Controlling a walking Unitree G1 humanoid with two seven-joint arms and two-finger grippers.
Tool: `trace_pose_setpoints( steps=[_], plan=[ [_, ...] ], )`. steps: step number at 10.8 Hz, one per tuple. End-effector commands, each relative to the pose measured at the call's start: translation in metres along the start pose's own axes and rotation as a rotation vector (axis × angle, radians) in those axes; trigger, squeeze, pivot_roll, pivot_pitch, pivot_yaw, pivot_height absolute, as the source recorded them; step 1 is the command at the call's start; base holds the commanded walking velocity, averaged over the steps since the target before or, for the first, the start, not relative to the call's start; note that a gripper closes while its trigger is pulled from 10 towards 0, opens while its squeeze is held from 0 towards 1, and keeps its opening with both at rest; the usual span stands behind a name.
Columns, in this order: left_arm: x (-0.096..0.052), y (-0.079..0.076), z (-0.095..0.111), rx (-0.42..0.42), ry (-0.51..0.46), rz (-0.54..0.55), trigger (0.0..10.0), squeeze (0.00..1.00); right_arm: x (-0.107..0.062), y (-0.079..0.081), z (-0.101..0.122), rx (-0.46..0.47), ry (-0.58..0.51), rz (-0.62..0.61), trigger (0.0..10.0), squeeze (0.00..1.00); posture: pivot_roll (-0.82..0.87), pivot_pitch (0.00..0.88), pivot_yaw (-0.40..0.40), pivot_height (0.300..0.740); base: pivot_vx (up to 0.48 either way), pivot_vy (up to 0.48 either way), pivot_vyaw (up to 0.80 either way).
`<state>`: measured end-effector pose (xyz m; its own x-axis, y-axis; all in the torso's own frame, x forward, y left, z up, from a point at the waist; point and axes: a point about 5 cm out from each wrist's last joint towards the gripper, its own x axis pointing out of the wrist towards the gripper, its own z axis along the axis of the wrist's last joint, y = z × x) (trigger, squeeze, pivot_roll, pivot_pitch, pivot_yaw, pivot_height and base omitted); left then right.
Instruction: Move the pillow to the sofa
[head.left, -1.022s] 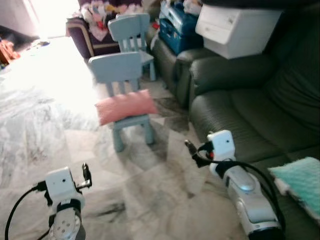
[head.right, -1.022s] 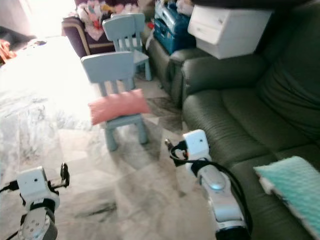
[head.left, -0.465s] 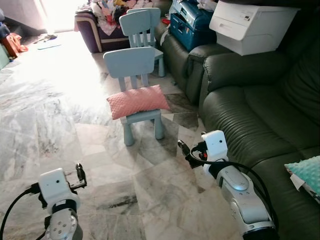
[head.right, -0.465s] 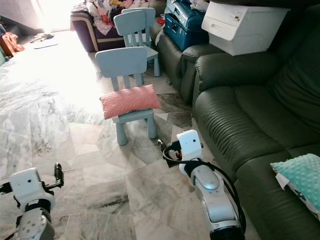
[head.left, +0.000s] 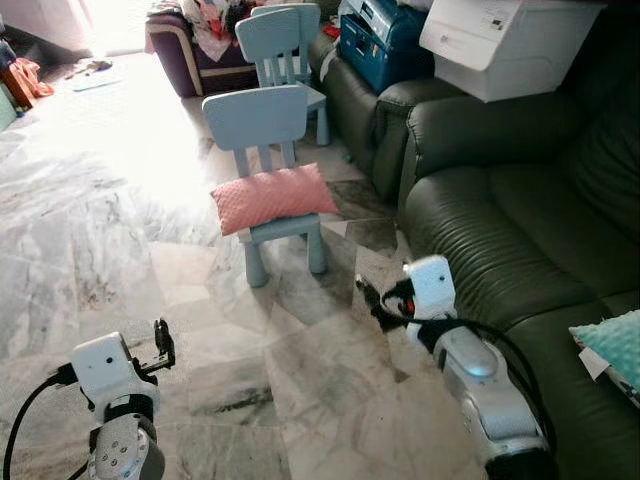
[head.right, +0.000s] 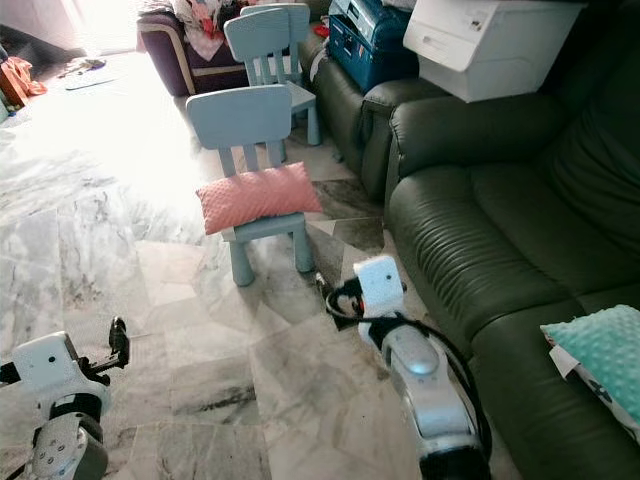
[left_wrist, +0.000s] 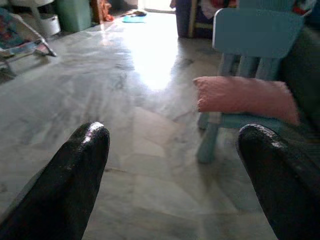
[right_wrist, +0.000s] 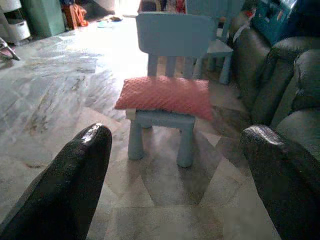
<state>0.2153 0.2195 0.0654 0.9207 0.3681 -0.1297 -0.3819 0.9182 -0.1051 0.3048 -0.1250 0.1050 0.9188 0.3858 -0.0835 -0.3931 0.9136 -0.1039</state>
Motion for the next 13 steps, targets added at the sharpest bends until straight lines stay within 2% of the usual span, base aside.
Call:
trace_pose_setpoints(
  steps=[1,5,13],
  plan=[
    [-0.0006,0.003,0.0042,-0.01,-0.018,0.002,10.0,0.0,0.0035,-0.0009,0.0041,-0.003,-0.019,-0.002,10.0,0.0,-0.16,0.065,0.036,0.74,0.472,0.0,0.0],
    [-0.0007,0.0043,0.0046,-0.02,-0.02,-0.002,10.0,0.0,0.0071,0.0006,0.0094,-0.009,-0.061,0.028,10.0,0.0,-0.16,0.065,0.036,0.74,0.471,0.0,0.0],
    [-0.0026,0.0025,0.002,-0.008,-0.013,0.0,10.0,0.0,0.0067,0.0066,0.0103,-0.023,-0.076,0.067,10.0,0.0,-0.16,0.072,0.032,0.74,0.467,0.0,0.0]
  ],
)
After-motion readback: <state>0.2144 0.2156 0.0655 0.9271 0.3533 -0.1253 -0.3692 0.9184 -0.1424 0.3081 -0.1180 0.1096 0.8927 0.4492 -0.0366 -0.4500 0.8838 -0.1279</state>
